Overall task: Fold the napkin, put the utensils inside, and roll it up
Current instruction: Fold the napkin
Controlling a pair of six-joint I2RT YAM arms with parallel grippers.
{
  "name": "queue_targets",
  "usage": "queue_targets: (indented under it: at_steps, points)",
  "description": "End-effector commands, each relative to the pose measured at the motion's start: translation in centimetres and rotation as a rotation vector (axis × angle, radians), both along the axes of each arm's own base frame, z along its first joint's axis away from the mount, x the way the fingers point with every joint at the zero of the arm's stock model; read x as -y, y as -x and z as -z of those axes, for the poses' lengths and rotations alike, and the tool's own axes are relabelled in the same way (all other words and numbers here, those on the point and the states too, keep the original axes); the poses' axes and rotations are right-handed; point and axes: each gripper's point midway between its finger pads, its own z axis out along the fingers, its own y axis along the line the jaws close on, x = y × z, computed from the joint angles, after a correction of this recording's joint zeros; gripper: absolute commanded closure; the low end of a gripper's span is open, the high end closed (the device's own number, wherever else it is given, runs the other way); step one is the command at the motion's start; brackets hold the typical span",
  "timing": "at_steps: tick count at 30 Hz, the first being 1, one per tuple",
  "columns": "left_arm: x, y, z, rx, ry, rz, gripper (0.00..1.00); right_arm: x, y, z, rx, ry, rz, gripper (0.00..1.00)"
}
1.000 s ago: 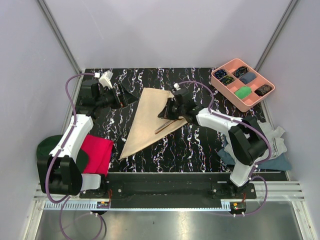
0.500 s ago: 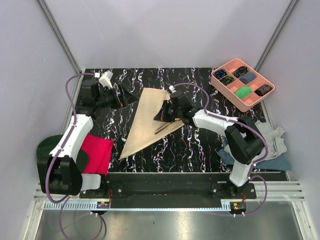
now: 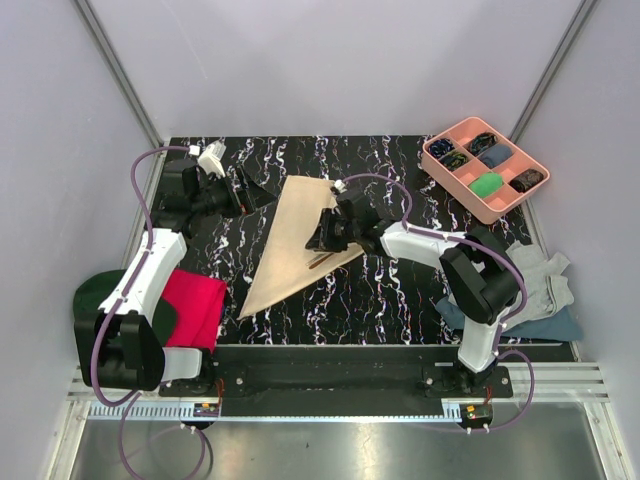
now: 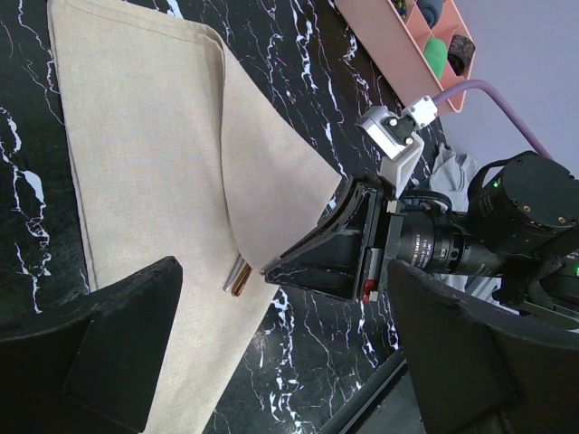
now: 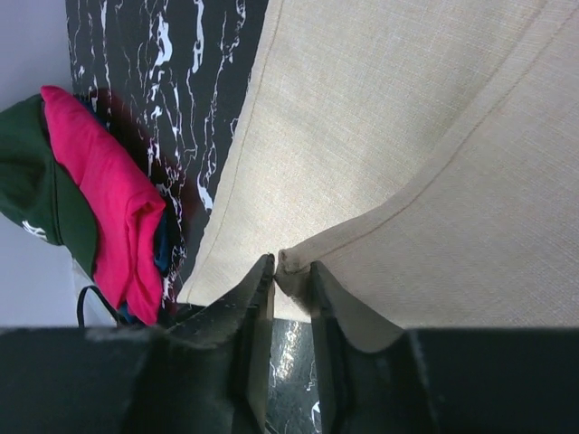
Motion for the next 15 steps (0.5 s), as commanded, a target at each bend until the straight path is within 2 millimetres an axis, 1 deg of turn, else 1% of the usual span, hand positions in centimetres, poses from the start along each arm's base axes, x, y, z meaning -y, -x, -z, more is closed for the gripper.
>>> queue_targets:
  at_steps: [1,2,4,5,7,8,9,10,11,13,14,15]
  points:
    - [0.4,0.1,-1.4,0.060,0.016,0.019,0.02,-1.1,1.2,-1.6,0.035,-0.050,-0.074,0.66]
    - [0.3,0.0,-1.3,0.063,0.010,0.012,0.02,-1.1,1.5,-2.0,0.041,-0.057,-0.084,0.64]
    - [0.2,0.0,-1.1,0.058,0.001,0.004,0.02,-0.7,1.9,-2.1,0.045,-0.057,-0.098,0.60]
    - [0.1,0.0,-1.0,0.056,-0.005,0.000,0.02,-0.7,2.3,-2.7,0.054,-0.068,-0.111,0.58]
    - [-0.1,-0.2,-0.7,0.054,-0.022,-0.018,0.02,-0.5,2.8,-3.2,0.065,-0.073,-0.122,0.55]
    - [-0.1,-0.2,-0.5,0.048,-0.028,-0.020,0.02,-0.3,2.9,-4.3,0.085,-0.087,-0.125,0.53]
    - [-0.4,-0.4,-0.3,0.045,-0.038,-0.034,0.02,-0.2,3.1,-4.5,0.092,-0.087,-0.133,0.47]
    - [-0.5,-0.4,-0.1,0.039,-0.045,-0.041,0.02,0.0,3.2,-4.8,0.105,-0.086,-0.140,0.45]
    - [-0.6,-0.3,0.2,0.028,-0.054,-0.045,0.02,0.1,3.3,-5.5,0.123,-0.087,-0.135,0.44]
    - [-1.1,0.0,0.8,0.018,-0.074,-0.070,0.02,0.5,3.3,-5.9,0.136,-0.081,-0.131,0.43]
    - [-1.3,0.3,1.2,0.006,-0.083,-0.081,0.02,0.6,3.3,-6.4,0.150,-0.086,-0.132,0.43]
    - [-1.7,0.9,2.0,-0.005,-0.098,-0.103,0.02,0.8,3.0,-6.5,0.153,-0.083,-0.125,0.43]
